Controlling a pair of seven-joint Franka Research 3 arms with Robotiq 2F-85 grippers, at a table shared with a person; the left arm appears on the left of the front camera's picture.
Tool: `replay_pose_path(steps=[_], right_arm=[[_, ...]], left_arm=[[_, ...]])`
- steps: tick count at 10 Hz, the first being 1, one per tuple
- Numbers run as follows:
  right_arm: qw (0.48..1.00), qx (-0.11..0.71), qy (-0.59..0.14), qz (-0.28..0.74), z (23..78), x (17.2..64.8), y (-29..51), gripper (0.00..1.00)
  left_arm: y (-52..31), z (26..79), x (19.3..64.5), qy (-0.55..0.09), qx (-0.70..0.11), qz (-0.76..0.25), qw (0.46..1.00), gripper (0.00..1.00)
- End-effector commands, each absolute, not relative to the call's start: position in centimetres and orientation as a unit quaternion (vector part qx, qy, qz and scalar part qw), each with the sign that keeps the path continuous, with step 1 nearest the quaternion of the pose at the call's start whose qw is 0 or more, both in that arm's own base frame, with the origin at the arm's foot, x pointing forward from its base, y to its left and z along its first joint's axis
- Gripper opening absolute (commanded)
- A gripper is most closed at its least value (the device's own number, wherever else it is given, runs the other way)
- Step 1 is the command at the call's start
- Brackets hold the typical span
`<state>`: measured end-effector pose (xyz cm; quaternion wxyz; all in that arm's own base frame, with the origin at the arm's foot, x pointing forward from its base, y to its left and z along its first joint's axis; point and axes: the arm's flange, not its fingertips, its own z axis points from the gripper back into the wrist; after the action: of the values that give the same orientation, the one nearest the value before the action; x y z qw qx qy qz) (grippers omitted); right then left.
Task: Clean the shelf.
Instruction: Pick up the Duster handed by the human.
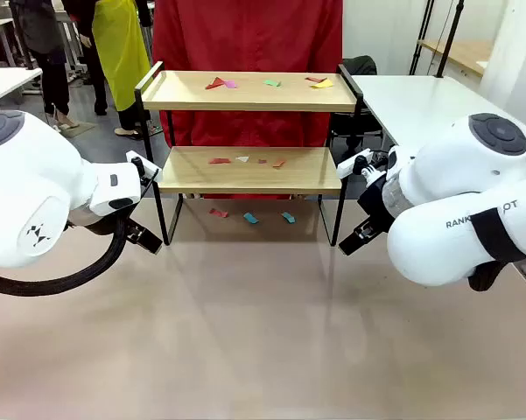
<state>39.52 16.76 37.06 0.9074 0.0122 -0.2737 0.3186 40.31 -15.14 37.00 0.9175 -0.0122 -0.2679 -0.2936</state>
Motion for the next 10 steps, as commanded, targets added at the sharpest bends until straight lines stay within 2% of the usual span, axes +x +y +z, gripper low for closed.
replay_pose_path(steps=[1, 10], right_arm=[[0.907, 0.012, -0.274, 0.319, 37.08, 39.52, 16.76, 1.0], [0.907, 0.012, -0.274, 0.319, 37.08, 39.52, 16.76, 1.0]], left_arm=[[-15.15, 37.01, 40.3, -0.268, -0.012, -0.294, 0.917, 1.0], [-15.15, 37.01, 40.3, -0.268, -0.012, -0.294, 0.917, 1.0]])
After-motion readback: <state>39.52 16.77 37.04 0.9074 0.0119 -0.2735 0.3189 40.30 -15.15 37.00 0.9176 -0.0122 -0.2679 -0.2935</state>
